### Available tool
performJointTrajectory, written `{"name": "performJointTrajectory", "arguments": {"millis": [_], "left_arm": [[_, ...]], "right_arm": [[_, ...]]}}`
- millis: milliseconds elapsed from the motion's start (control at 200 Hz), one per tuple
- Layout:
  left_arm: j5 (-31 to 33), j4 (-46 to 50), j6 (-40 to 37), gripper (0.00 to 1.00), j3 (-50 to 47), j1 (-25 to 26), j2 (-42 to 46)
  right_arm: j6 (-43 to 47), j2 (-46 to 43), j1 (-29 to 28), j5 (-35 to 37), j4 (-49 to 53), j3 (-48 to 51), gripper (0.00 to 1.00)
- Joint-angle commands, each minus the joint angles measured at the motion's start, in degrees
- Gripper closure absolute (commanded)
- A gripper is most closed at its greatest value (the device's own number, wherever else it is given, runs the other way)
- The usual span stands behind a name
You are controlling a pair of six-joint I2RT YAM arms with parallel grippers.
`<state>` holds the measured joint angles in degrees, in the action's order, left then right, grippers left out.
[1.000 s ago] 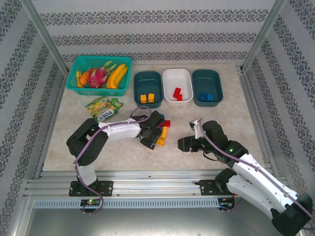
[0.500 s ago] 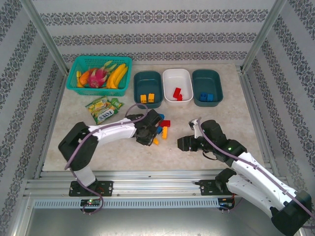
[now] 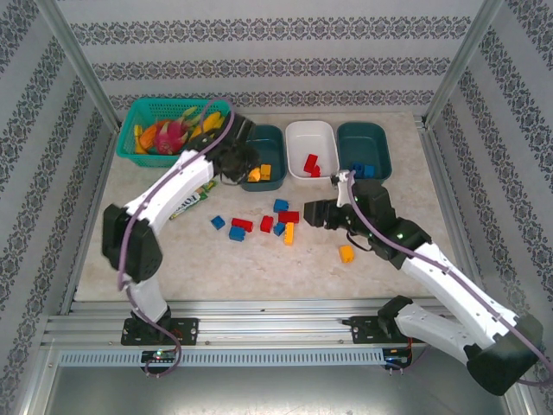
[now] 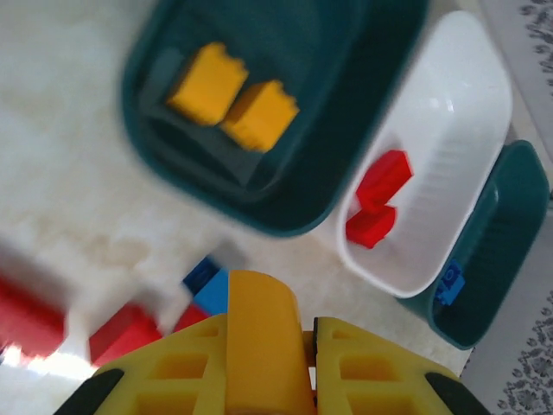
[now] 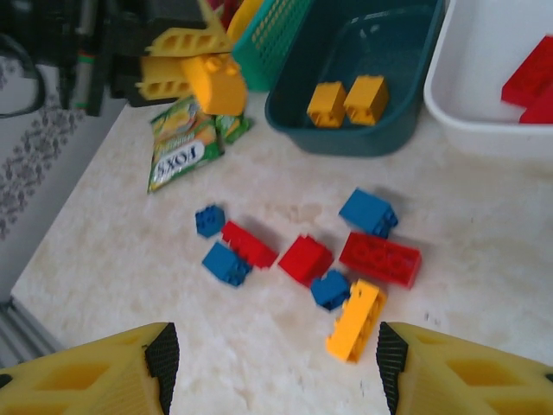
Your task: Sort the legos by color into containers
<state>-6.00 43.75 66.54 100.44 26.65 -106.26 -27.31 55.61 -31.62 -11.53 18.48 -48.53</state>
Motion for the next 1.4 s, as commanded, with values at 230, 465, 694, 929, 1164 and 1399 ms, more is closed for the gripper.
{"name": "performJointTrajectory", "arguments": {"millis": [230,465,694,929,1164,1399], "left_arm": [[-9.7,7.3,-26.6,0.97,28.2,-1.4,-27.0],[-9.0,7.7,-28.0,0.91,28.6,-1.8,-31.7],[-9.7,7.9,-28.1,0.63,28.6,-2.0,-31.9],[-7.7,8.7,-27.2,0.47,28.5,-2.0,-28.2],[-5.8,6.6,-25.9,0.38,22.2,-1.8,-16.0],[-8.0,-8.5,-24.0,0.29,-7.0,0.3,8.3]], "right_arm": [[-7.1,7.7,8.0,0.9,-5.4,-6.9,0.35],[-8.6,9.1,9.1,0.8,-4.6,-7.7,0.35],[-8.4,9.8,8.9,0.6,-3.3,-7.2,0.36],[-6.2,11.8,7.5,2.0,1.1,-9.0,0.36],[-9.7,14.8,3.4,7.9,8.4,-11.1,0.36],[-33.0,20.1,1.4,11.9,12.2,-9.7,0.38]]}}
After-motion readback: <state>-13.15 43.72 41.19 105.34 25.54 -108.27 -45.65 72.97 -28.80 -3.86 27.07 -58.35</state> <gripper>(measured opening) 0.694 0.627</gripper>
